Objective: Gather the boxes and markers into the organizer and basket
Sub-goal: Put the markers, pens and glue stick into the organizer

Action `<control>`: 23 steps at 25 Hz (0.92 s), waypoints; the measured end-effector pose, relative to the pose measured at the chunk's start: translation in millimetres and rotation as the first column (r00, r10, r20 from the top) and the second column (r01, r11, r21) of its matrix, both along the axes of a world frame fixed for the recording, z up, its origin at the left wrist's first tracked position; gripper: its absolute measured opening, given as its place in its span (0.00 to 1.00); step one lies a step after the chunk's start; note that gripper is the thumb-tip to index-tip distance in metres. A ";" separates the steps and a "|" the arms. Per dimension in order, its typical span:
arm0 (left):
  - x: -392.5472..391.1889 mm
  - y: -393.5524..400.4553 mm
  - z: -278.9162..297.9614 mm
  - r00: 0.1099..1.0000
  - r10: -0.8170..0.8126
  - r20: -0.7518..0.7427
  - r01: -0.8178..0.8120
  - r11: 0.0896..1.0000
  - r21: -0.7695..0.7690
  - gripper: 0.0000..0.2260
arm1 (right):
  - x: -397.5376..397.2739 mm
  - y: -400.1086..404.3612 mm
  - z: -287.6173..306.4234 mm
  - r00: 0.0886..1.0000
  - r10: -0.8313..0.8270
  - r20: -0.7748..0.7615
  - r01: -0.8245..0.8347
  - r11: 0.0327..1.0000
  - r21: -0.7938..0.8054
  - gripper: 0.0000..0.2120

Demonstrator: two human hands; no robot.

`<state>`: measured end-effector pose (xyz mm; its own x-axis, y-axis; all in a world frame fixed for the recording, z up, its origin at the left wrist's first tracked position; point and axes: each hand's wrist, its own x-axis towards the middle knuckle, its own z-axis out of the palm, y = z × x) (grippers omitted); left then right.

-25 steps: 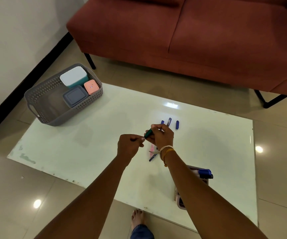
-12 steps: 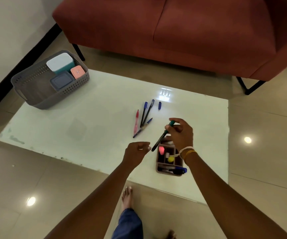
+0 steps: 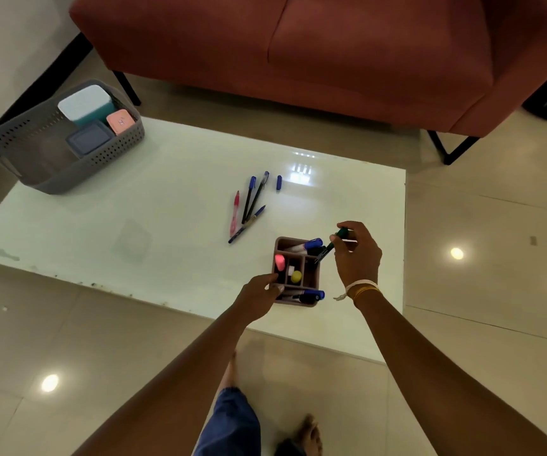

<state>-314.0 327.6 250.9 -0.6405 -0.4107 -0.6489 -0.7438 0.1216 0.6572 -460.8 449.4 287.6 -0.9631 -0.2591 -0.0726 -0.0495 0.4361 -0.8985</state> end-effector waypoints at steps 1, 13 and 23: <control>-0.6 -0.2 0.2 1.000 -0.007 -0.005 0.007 1.000 -0.002 0.19 | 1.5 0.8 -4.3 0.999 0.034 -0.011 -0.034 0.999 0.032 0.09; -9.8 -40.5 4.9 0.996 -0.047 -0.070 0.033 0.980 -0.196 0.15 | -5.6 -33.5 -2.5 0.956 0.265 -0.128 -0.222 0.934 0.279 0.05; -33.1 -134.0 -17.9 0.994 0.040 -0.100 -0.075 0.923 -0.378 0.11 | -43.9 -168.4 -37.3 0.949 0.305 0.078 -0.304 0.827 0.472 0.14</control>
